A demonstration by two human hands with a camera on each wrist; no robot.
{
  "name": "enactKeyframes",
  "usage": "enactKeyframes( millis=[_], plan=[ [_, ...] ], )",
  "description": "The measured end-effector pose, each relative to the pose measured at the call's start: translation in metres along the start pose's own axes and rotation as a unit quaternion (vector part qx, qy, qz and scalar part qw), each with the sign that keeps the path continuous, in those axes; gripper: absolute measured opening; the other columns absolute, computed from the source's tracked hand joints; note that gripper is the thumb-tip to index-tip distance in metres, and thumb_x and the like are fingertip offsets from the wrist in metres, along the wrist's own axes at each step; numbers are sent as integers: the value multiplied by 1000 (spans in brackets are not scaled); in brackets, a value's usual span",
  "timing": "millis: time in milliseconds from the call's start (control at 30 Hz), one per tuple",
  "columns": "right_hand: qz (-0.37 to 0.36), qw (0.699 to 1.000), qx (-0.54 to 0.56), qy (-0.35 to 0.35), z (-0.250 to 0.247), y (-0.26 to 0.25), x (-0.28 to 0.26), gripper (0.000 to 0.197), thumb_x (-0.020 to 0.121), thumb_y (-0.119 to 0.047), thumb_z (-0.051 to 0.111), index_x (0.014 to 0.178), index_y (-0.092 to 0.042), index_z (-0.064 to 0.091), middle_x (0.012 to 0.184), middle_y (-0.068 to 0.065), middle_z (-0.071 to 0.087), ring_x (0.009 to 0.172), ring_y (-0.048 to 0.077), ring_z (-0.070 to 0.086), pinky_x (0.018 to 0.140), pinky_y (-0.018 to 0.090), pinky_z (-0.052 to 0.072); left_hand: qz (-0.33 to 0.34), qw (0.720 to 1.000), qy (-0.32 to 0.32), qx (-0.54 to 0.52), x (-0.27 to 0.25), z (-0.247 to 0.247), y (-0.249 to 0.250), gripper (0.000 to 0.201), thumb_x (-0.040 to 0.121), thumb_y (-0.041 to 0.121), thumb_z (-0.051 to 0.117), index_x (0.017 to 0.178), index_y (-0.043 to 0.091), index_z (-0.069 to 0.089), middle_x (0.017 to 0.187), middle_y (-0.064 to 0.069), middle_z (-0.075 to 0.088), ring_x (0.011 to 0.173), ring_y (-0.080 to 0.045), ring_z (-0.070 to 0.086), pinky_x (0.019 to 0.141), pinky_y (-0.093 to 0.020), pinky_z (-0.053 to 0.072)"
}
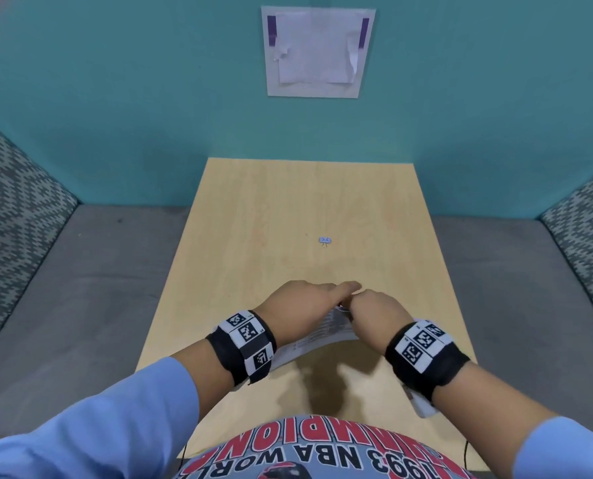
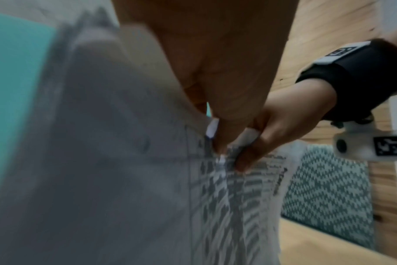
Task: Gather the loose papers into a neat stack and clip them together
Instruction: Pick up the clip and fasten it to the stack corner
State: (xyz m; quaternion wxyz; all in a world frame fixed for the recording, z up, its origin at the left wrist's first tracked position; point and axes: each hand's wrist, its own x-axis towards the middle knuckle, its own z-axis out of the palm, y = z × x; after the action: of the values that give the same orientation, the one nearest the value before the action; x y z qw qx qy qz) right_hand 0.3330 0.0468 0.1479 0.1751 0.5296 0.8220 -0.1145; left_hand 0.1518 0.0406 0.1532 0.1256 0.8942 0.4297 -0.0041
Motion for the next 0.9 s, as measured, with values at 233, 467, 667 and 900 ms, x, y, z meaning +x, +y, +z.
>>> enactKeyframes(
  millis=[233, 467, 667, 900],
  plan=[
    [48, 958, 274, 75, -8, 50, -14, 27, 95, -16, 60, 72, -29, 66, 72, 2, 71, 68, 20, 62, 64, 34, 48, -162, 940, 46, -296, -51, -34, -84, 12, 89, 22, 81, 99, 23, 76, 98, 2, 81, 89, -19, 75, 84, -39, 61],
    [55, 771, 623, 118, -12, 73, -38, 12, 97, -18, 70, 102, -17, 81, 95, -4, 84, 88, 11, 76, 87, 29, 56, -191, 752, 78, -626, -77, -13, -96, 63, 83, 15, 89, 138, 32, 62, 140, 1, 71, 125, -13, 68, 109, -35, 54],
    [32, 684, 706, 181, -12, 48, -31, 19, 94, -7, 72, 111, -13, 77, 104, -5, 83, 97, 10, 78, 87, 25, 62, -176, 698, 179, -671, -44, -14, -44, 45, 90, -2, 78, 129, 20, 70, 126, 5, 80, 117, -14, 75, 99, -32, 61],
    [132, 684, 693, 185, 56, 22, -9, 30, 75, -12, 92, 102, -16, 80, 96, -5, 84, 88, 8, 79, 96, 46, 61, -256, 723, 166, -619, -32, 41, -31, 41, 84, 5, 88, 120, 20, 75, 112, 8, 84, 102, -5, 77, 95, -34, 61]
  ],
)
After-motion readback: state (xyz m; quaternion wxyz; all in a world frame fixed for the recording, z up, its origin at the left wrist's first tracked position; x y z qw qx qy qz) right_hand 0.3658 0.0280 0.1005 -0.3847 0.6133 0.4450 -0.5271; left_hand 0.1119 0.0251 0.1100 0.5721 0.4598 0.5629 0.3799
